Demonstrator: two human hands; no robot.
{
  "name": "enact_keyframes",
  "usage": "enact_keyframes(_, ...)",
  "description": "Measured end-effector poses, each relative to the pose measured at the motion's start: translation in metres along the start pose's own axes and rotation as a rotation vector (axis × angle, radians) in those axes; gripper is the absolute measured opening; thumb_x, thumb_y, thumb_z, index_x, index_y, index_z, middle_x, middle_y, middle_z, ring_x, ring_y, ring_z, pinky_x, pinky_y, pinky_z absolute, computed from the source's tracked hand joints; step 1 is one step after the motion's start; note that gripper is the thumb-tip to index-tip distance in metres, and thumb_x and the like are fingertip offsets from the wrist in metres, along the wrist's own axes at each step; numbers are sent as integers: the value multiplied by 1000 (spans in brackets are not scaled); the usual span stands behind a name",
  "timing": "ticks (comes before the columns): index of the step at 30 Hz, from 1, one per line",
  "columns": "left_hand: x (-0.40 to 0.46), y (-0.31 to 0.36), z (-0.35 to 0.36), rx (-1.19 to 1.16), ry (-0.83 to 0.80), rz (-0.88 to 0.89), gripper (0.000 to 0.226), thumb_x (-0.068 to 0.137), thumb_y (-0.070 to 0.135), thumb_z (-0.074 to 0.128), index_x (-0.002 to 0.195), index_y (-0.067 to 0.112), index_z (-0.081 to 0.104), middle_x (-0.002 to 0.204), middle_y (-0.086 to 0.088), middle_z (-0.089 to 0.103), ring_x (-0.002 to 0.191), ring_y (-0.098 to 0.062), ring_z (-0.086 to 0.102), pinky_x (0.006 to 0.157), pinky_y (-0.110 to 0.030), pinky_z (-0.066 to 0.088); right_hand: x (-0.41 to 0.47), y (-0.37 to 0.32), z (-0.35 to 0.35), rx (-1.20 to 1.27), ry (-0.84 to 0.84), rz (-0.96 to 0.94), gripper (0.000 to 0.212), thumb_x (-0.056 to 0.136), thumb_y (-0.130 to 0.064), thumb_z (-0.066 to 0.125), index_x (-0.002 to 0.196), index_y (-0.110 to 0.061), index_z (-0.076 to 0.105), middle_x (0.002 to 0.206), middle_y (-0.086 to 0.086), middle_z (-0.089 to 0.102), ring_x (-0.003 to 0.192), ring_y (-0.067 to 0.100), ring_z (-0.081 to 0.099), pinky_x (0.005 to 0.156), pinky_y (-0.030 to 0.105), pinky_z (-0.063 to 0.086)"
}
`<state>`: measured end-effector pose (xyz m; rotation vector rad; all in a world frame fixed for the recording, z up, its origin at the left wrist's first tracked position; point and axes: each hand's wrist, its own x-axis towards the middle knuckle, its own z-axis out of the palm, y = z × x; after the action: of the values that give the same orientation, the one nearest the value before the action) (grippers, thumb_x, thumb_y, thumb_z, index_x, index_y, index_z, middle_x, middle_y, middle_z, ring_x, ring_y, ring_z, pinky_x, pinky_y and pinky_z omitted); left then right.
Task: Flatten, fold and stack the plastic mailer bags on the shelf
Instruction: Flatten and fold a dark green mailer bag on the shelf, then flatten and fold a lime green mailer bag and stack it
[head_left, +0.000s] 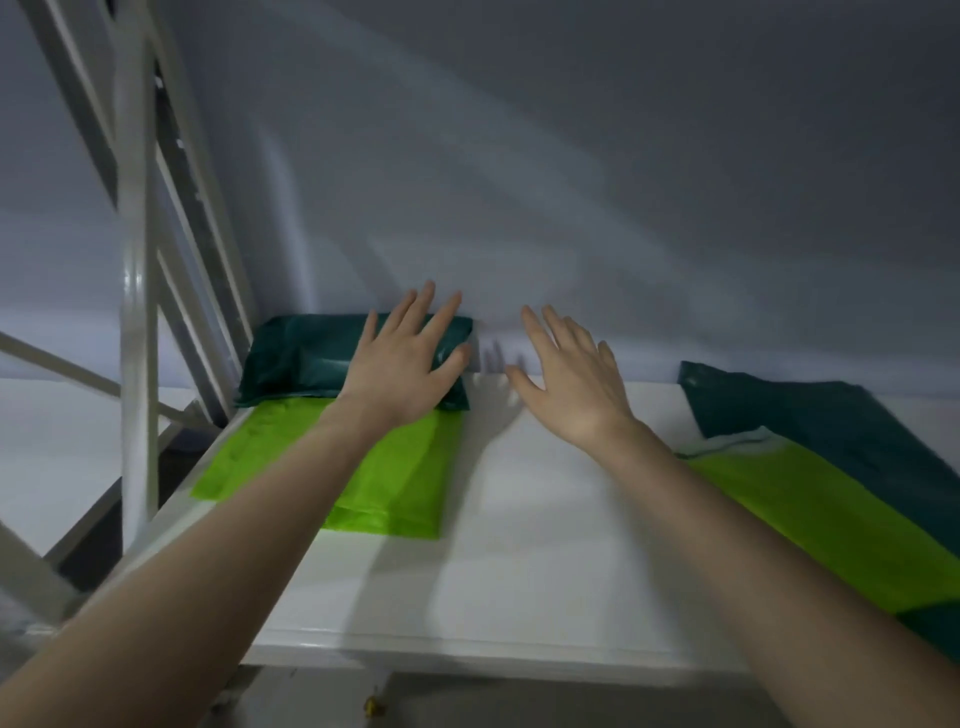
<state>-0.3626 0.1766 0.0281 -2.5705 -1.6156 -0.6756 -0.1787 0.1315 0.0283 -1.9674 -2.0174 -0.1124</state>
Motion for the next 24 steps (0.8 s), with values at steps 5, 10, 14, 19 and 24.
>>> enact_keyframes(5, -18, 54, -9, -94, 55, 34, 63, 92, 53, 27, 149, 33, 14, 158, 2, 11, 146, -17, 9, 118, -42, 6, -42, 37, -40, -22, 65, 37, 63, 96, -46, 35, 150, -24, 10, 159, 1, 10, 145, 21, 12, 115, 44, 14)
enact_keyframes(10, -31, 106, 2, -266, -2, 37, 60, 93, 54, 31, 148, 32, 18, 156, -1, 18, 142, -21, 19, 116, -39, 16, -85, 85, -65, -54, 141, 114, 63, 94, -46, 40, 149, -23, 20, 156, 2, 21, 141, 21, 22, 112, 41, 22)
enact_keyframes(14, -41, 149, 20, -403, -39, 25, 57, 96, 44, 39, 147, 24, 25, 151, -5, 26, 139, -24, 25, 112, -36, 23, -118, 132, -80, -79, 144, 204, 62, 94, -46, 41, 148, -21, 22, 154, 3, 24, 140, 22, 23, 110, 40, 25)
enact_keyframes(19, -47, 192, 50, -488, -152, 17, 58, 96, 41, 41, 147, 22, 23, 147, -6, 32, 135, -25, 29, 108, -35, 25, -152, 181, -85, -90, 91, 313, 64, 95, -47, 39, 148, -19, 19, 153, 2, 24, 137, 25, 26, 104, 42, 33)
enact_keyframes(24, -52, 227, 86, -514, -291, 24, 58, 95, 41, 44, 146, 21, 24, 142, -12, 39, 132, -27, 35, 108, -36, 27, -174, 218, -72, -68, 29, 433, 65, 94, -47, 41, 147, -17, 19, 150, 8, 28, 132, 33, 31, 101, 44, 35)
